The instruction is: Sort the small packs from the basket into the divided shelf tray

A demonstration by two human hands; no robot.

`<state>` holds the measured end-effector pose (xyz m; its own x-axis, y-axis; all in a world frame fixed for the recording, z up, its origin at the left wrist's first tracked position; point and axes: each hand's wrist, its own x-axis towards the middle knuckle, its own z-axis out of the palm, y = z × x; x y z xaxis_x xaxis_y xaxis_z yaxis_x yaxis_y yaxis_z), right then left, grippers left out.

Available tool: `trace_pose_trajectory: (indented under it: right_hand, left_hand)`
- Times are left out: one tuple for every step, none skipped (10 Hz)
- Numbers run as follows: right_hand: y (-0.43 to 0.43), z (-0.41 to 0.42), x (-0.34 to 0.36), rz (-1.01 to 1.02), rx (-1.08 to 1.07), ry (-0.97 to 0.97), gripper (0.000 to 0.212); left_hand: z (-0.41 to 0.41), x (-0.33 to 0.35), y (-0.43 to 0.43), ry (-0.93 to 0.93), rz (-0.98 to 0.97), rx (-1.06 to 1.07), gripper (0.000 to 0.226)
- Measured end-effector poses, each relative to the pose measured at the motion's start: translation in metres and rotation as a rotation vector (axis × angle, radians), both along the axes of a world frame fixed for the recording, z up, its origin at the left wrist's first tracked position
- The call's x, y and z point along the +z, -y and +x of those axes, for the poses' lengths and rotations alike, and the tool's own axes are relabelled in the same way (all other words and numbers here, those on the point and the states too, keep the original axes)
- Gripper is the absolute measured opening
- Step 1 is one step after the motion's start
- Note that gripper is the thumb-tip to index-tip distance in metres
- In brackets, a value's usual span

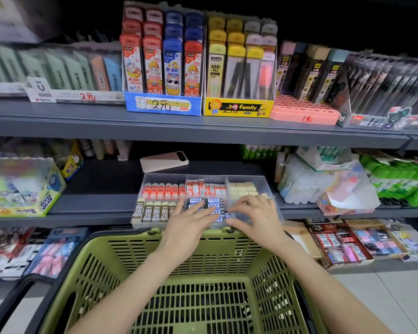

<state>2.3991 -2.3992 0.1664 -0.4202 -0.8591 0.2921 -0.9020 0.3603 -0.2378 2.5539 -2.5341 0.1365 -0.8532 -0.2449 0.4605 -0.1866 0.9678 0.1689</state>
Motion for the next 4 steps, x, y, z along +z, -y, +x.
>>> trace_pose_trajectory:
  right_hand:
    - [0.006, -0.004, -0.002, 0.006, -0.013, 0.011, 0.037]
    - [0.007, -0.006, 0.002, 0.076, -0.026, 0.009, 0.041]
    - [0.006, -0.002, 0.013, 0.072, -0.019, -0.004, 0.041]
    - [0.001, 0.010, 0.047, -0.066, -0.012, -0.017, 0.037]
  left_hand:
    - [-0.006, 0.003, 0.000, 0.101, 0.051, 0.045, 0.039]
    - [-0.008, 0.005, 0.002, 0.153, 0.122, 0.052, 0.037]
    - [-0.006, 0.008, 0.002, 0.182, 0.153, 0.036, 0.037]
    - [-0.002, 0.027, 0.004, 0.164, 0.162, 0.041, 0.040]
